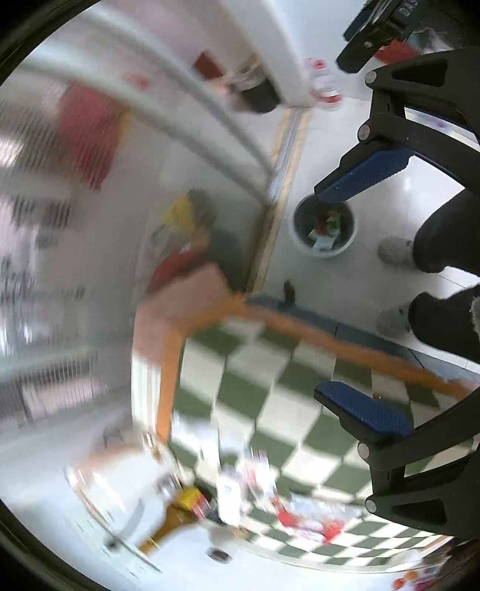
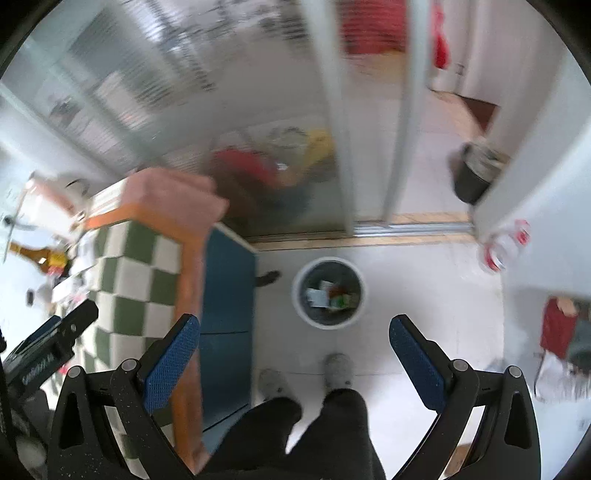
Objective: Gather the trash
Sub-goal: 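Move both tools back from the bin to the counter, then grasp the clear plastic wrap with left tool while right tool grasps the white tissue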
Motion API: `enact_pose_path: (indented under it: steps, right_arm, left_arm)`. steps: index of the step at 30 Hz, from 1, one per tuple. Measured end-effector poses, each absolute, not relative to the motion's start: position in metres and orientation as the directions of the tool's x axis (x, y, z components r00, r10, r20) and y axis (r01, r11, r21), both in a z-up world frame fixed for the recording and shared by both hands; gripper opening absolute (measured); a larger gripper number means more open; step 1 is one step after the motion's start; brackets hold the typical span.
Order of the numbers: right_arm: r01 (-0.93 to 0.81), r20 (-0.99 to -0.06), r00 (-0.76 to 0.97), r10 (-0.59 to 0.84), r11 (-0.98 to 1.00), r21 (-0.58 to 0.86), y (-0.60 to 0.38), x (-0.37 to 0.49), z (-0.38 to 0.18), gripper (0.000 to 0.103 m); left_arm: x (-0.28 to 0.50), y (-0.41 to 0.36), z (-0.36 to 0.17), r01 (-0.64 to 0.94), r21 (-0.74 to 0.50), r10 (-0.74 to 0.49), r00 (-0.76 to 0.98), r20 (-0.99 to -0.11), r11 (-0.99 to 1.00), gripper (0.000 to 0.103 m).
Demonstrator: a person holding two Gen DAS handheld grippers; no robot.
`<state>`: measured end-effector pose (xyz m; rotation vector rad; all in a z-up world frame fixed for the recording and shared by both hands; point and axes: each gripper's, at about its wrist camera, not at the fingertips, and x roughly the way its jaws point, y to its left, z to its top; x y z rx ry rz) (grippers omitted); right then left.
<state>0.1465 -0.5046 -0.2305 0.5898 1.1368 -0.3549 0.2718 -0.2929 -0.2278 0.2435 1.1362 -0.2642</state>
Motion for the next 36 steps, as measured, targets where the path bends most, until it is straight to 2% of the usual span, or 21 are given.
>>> enact_pose_path:
  steps: [5, 9, 11, 15, 20, 23, 24, 25, 26, 27, 28, 29, 30, 31, 36]
  right_arm:
    - [0.393, -0.913, 0.373, 0.165, 0.863, 0.317, -0.408, 0.238, -0.229, 0.103]
    - [0.293, -0.906, 0.344, 0.248, 0.888, 0.354, -0.332, 0.319, -0.243, 0.103]
    - [0.269, -0.904, 0.337, 0.265, 0.892, 0.362, -0.300, 0.357, -0.253, 0.103]
    - [0.249, -0.908, 0.330, 0.258, 0.904, 0.347, -0.250, 0.431, -0.281, 0.103]
    - [0.246, -0.913, 0.325, 0.246, 0.910, 0.332, -0.224, 0.496, -0.319, 0.103]
    - [0.231, -0.919, 0.315, 0.238, 0.920, 0.318, -0.212, 0.528, -0.340, 0.103]
    - [0.226, -0.921, 0.311, 0.236, 0.923, 0.313, -0.210, 0.535, -0.344, 0.103]
    - [0.214, -0.922, 0.306, 0.237, 0.927, 0.309, -0.206, 0.543, -0.349, 0.101]
    - [0.197, -0.923, 0.301, 0.240, 0.931, 0.306, -0.201, 0.550, -0.353, 0.092]
    - [0.185, -0.926, 0.295, 0.236, 0.936, 0.298, -0.198, 0.553, -0.356, 0.084]
    - [0.166, -0.934, 0.294, 0.202, 0.952, 0.258, -0.191, 0.556, -0.357, 0.069]
    - [0.145, -0.935, 0.306, 0.180, 0.962, 0.232, -0.187, 0.556, -0.356, 0.054]
    - [0.130, -0.936, 0.302, 0.179, 0.965, 0.227, -0.183, 0.556, -0.357, 0.040]
    - [0.128, -0.938, 0.297, 0.177, 0.966, 0.223, -0.182, 0.554, -0.357, 0.015]
    - [0.153, -0.910, 0.358, 0.209, 0.948, 0.278, -0.199, 0.534, -0.340, 0.009]
  left_arm:
    - [0.319, -0.165, -0.226, 0.094, 0.080, 0.036, 0.400, -0.916, 0.992, 0.099]
    - [0.354, -0.064, -0.248, -0.078, 0.138, 0.157, 0.354, -0.922, 0.987, 0.099]
    - [0.369, -0.031, -0.262, -0.125, 0.147, 0.181, 0.324, -0.929, 0.981, 0.099]
    - [0.410, 0.022, -0.293, -0.176, 0.071, 0.115, 0.256, -0.960, 0.982, 0.098]
    - [0.452, 0.028, -0.333, -0.132, -0.040, -0.012, 0.207, -0.978, 0.990, 0.098]
    - [0.473, 0.017, -0.353, -0.084, -0.051, -0.034, 0.190, -0.981, 0.995, 0.088]
    - [0.478, 0.014, -0.360, -0.066, -0.049, -0.036, 0.184, -0.982, 0.997, 0.077]
    - [0.481, 0.010, -0.366, -0.052, -0.034, -0.024, 0.175, -0.984, 0.998, 0.061]
    - [0.483, 0.008, -0.370, -0.041, -0.015, -0.007, 0.179, -0.984, 0.999, 0.060]
    - [0.483, 0.005, -0.368, -0.022, -0.007, -0.003, 0.207, -0.978, 1.000, 0.049]
    - [0.483, 0.002, -0.366, -0.003, -0.006, -0.005, 0.221, -0.975, 1.000, 0.032]
    - [0.482, -0.001, -0.365, 0.012, 0.003, 0.000, 0.228, -0.974, 1.000, 0.021]
    - [0.481, -0.002, -0.364, 0.021, 0.018, 0.013, 0.229, -0.973, 1.000, 0.003]
    - [0.480, -0.003, -0.364, 0.027, 0.031, 0.024, 0.229, -0.973, 0.999, 0.003]
    - [0.467, 0.007, -0.347, 0.002, 0.032, 0.030, 0.259, -0.965, 1.000, 0.001]
